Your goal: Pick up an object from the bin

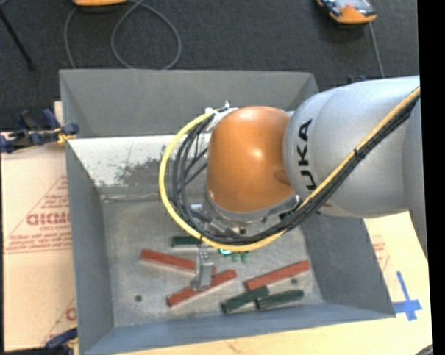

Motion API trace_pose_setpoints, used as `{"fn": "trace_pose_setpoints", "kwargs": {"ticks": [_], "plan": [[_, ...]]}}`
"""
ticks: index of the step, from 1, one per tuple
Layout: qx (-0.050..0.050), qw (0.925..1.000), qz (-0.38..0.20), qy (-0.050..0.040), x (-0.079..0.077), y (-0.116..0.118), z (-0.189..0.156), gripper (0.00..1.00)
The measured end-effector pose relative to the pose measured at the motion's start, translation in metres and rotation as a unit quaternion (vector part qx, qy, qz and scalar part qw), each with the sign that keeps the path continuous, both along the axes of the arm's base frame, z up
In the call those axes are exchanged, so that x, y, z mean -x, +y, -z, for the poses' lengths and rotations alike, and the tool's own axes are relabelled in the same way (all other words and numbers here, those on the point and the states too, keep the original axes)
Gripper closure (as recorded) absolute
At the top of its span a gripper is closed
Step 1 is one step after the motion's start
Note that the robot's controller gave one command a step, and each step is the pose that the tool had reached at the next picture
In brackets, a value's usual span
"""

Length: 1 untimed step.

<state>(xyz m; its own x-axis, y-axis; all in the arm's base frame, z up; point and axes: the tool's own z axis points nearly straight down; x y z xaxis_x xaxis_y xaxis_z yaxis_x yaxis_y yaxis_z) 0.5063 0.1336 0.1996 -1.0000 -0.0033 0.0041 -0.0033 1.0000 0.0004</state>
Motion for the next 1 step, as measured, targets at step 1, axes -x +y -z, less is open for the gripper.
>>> {"fn": "trace_pose_setpoints", "kwargs": {"ticks": [1], "plan": [[0.0, 0.9999, -0.015, -0.0031, -0.008, -0.0556, 0.1273, 0.0]]}}
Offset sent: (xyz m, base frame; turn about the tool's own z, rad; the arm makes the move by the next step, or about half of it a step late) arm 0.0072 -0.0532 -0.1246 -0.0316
